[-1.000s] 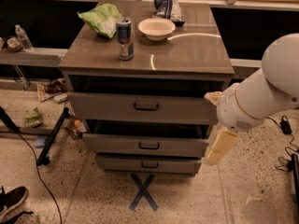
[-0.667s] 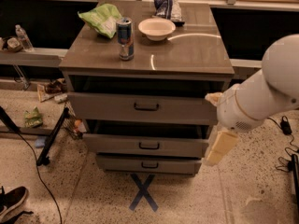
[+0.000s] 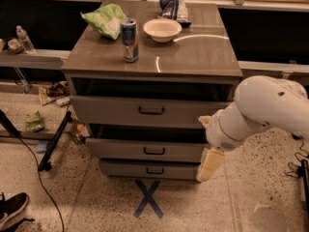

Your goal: Open middle drawer

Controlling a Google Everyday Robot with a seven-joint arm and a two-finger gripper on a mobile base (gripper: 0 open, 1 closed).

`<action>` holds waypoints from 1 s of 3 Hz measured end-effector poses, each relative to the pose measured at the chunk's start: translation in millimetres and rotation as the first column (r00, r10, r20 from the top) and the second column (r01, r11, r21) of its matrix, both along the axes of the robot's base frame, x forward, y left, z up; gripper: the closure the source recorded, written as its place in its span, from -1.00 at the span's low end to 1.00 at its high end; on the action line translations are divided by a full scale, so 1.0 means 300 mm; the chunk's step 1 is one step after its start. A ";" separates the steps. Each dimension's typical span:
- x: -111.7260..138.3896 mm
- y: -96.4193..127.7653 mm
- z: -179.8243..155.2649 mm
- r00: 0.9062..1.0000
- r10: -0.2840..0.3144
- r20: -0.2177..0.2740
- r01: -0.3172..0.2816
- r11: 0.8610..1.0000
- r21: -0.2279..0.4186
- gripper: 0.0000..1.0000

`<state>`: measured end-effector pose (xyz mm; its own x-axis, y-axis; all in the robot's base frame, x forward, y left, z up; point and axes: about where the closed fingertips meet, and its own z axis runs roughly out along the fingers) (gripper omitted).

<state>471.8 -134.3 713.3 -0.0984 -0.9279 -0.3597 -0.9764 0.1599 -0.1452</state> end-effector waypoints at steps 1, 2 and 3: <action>0.034 0.031 -0.133 0.996 0.058 0.063 -0.055 0.998 -0.041 -1.00; 0.103 0.070 -0.259 0.989 0.106 0.106 -0.103 0.994 -0.030 -1.00; 0.103 0.070 -0.259 0.989 0.106 0.106 -0.103 0.994 -0.030 -1.00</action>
Offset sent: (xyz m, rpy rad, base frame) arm 0.0535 0.0331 -0.1210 -0.0112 -0.1482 0.1678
